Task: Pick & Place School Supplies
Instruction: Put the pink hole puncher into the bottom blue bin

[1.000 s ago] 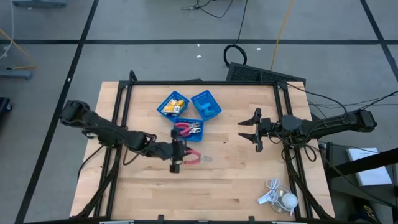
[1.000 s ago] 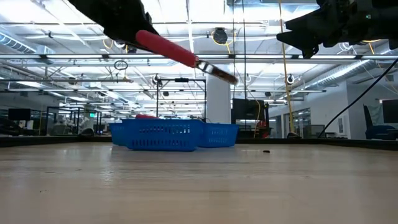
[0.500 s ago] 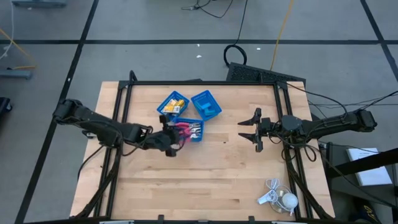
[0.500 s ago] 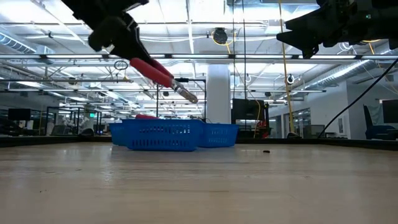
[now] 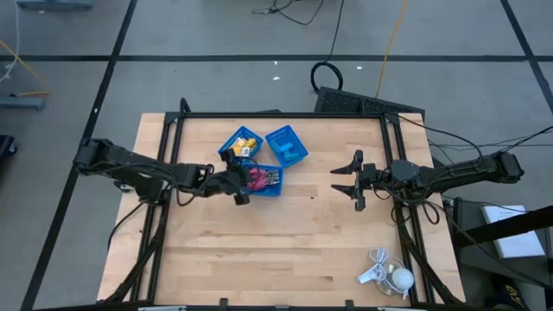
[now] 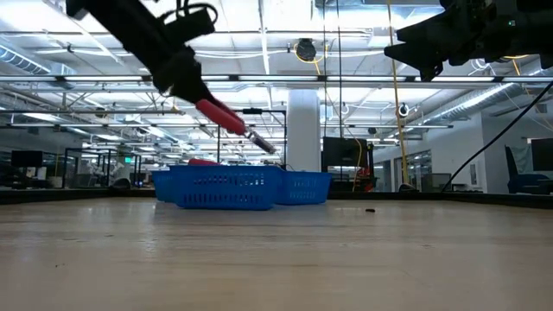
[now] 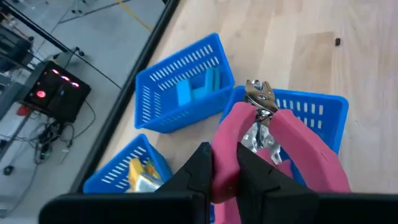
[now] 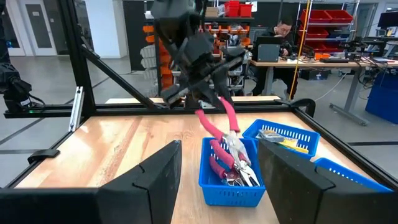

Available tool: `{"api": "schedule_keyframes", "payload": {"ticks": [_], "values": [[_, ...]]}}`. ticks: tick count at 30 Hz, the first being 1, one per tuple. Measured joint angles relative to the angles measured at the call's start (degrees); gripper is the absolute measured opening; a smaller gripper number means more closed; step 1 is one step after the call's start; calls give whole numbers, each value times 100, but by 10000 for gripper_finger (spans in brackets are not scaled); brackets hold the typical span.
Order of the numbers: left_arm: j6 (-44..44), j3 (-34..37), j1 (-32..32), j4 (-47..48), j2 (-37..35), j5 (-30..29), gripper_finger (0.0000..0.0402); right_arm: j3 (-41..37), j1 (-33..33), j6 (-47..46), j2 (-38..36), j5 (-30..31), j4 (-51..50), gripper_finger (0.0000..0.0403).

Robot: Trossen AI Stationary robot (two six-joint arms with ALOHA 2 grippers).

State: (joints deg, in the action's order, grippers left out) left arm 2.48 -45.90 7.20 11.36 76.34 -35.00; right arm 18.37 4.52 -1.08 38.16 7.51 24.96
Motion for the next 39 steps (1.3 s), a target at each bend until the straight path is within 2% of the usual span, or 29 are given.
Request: {"api": "schedule_keyframes", "payload": {"ticks": [17, 34, 39], "values": [[-469, 1602, -308, -2495, 114, 503, 41, 0, 0, 3, 1, 14, 2, 201], [-652, 1698, -376, -3237, 991, 692, 39, 0, -7, 4, 2, 22, -3, 201], [-713, 1698, -380, -3208, 1045, 675, 72, 0, -7, 2, 1, 21, -10, 201]]}}
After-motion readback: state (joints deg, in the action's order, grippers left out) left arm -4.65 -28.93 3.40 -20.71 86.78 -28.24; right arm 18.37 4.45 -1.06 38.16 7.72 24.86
